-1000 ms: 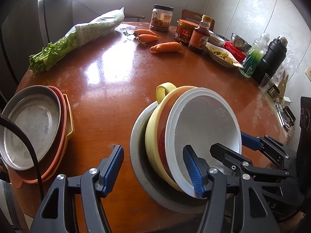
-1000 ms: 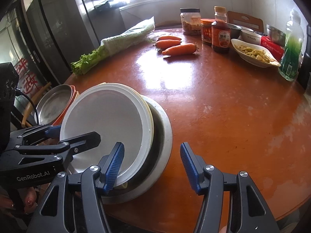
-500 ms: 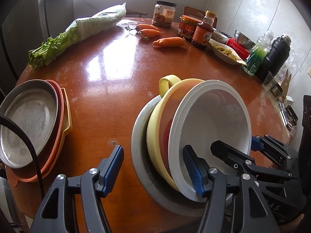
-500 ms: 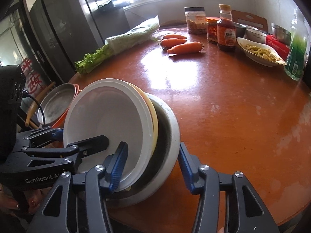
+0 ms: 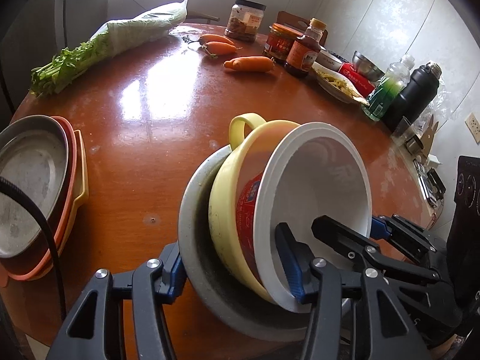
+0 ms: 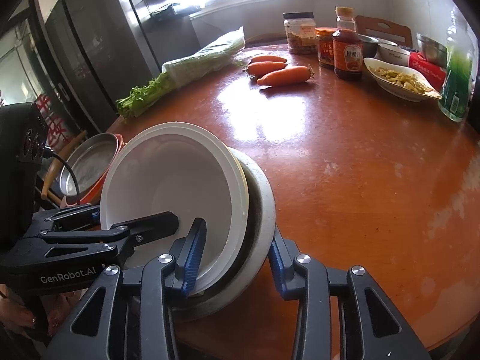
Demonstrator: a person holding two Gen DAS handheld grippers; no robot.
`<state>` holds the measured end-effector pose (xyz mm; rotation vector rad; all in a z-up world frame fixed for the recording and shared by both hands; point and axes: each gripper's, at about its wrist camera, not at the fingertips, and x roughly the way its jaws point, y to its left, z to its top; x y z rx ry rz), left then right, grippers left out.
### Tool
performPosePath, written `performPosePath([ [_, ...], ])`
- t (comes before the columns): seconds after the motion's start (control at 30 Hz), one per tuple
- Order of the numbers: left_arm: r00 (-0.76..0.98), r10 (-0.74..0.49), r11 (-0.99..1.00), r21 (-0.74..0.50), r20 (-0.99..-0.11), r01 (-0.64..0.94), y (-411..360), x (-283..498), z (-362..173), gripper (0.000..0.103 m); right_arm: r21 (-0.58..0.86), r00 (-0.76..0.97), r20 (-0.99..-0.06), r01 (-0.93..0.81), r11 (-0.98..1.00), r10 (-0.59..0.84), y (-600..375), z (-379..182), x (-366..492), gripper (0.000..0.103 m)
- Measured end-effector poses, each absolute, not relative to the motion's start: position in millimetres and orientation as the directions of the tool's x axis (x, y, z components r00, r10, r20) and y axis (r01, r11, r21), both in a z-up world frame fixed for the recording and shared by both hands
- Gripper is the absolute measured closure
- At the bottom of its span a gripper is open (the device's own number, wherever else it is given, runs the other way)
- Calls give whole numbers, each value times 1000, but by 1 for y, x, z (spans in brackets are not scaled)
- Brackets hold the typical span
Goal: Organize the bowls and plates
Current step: 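Lift the nested steel, yellow and red-and-white bowls with the left tool, then carry the bowl stack over the steel pan on the pink bowls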
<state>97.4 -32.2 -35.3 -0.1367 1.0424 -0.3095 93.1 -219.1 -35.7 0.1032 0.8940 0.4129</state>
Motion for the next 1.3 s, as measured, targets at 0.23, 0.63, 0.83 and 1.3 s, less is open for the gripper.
performPosePath([
  [0.23,475,-311,950,-252,-823,185,-37,98,-31,51,250,563,-733,-297,921,381,-222,-32,92,63],
  [0.63,520,-312,950,-251,-795,187,-24,94,1,50,229,600,-701,-324,918,387,-210,-2,91,63],
  [0.83,562,-297,955,-234,-772,184,-8,88,25,50,219,623,-671,-351,910,402,-194,20,90,63],
  [1.3,649,-247,967,-226,-719,117,71,79,61,50,182,637,-616,-457,871,463,-115,62,106,63],
])
